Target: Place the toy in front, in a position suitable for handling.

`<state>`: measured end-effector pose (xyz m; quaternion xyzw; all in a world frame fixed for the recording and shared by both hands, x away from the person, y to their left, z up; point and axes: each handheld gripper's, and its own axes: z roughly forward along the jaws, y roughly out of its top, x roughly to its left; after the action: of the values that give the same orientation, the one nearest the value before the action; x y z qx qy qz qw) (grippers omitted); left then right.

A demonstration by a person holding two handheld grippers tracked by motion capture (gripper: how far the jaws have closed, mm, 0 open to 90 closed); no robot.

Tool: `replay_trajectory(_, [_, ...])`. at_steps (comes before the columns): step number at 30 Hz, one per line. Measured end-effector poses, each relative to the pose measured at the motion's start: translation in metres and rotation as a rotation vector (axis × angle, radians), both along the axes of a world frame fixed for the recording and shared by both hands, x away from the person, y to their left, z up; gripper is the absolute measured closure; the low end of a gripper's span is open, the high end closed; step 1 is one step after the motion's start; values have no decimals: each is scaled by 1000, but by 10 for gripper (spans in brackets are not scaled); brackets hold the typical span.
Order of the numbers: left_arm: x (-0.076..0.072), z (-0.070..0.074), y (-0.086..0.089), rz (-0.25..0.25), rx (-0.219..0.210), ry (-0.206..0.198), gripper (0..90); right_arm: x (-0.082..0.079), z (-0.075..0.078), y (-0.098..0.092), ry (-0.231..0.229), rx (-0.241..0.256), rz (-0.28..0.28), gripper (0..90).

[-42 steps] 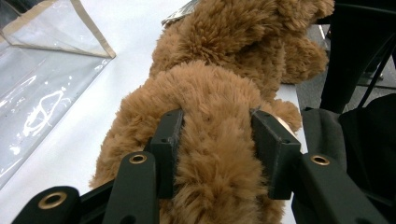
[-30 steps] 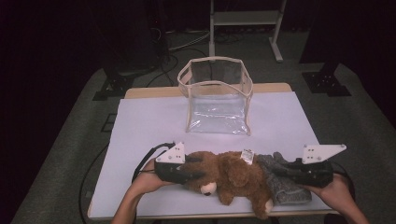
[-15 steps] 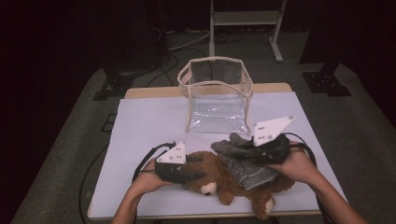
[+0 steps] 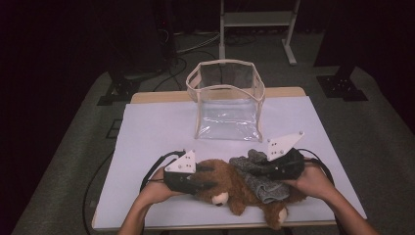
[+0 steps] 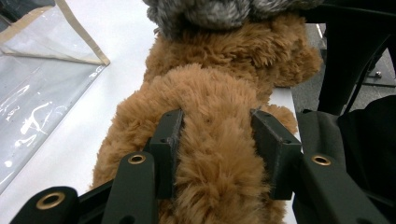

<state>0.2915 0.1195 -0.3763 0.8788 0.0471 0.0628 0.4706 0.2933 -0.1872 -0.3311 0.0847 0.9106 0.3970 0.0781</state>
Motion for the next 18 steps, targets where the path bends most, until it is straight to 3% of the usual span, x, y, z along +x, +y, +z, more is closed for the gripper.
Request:
replay_trajectory(5, [1,-1,0,-1,-3,-1,556,4,13,40,-34,-4,70,801])
replay_trajectory(8, [1,-1,2,3,-4,-1,554,11,3,62,-14,-45,96,802])
replay_trajectory(11, [1,-2,3,11,-6,-1,541,17,-13,59,21,-46,80,803])
replay_trajectory(14, [2,-4,6,21,-30,1,515,17,-24,42,8,-26,45,807])
replay_trajectory(17, [3,0,7,29,-17,-11,454,14,-27,35,10,-7,33,808])
replay_trajectory(18, [4,4,10,66,8,-33,407,12,-27,36,-6,-9,32,808])
